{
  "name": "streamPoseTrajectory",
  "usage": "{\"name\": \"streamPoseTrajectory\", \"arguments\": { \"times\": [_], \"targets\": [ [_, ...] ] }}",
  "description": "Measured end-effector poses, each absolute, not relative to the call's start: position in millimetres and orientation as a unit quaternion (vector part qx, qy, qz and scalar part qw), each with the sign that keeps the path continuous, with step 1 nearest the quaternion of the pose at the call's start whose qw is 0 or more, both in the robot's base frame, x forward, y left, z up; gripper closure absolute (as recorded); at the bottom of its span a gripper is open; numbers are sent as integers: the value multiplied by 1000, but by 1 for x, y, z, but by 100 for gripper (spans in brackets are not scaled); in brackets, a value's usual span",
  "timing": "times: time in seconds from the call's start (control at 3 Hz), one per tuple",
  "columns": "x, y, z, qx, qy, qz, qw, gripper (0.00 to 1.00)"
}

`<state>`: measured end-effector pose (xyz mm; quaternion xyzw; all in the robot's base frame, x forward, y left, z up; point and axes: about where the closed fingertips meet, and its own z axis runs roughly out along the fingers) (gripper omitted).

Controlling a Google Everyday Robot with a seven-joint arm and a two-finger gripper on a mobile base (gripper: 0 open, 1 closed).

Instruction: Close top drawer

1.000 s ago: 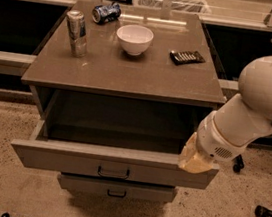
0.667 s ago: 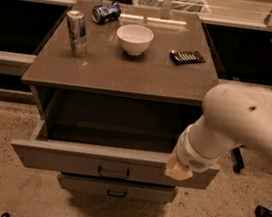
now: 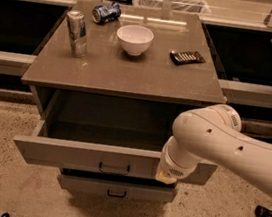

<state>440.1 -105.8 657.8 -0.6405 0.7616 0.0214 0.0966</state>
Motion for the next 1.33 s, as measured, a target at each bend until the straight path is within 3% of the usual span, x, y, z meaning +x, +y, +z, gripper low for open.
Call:
{"name": "streamPoseTrajectory", "arguments": {
  "times": [0.67,1.0,1.33],
  "targets": [
    [440,-106,658,-641,762,21,97,59],
    [440,-106,658,-641,762,21,97,28],
    [440,-106,658,-641,762,21,97,5]
  ]
}}
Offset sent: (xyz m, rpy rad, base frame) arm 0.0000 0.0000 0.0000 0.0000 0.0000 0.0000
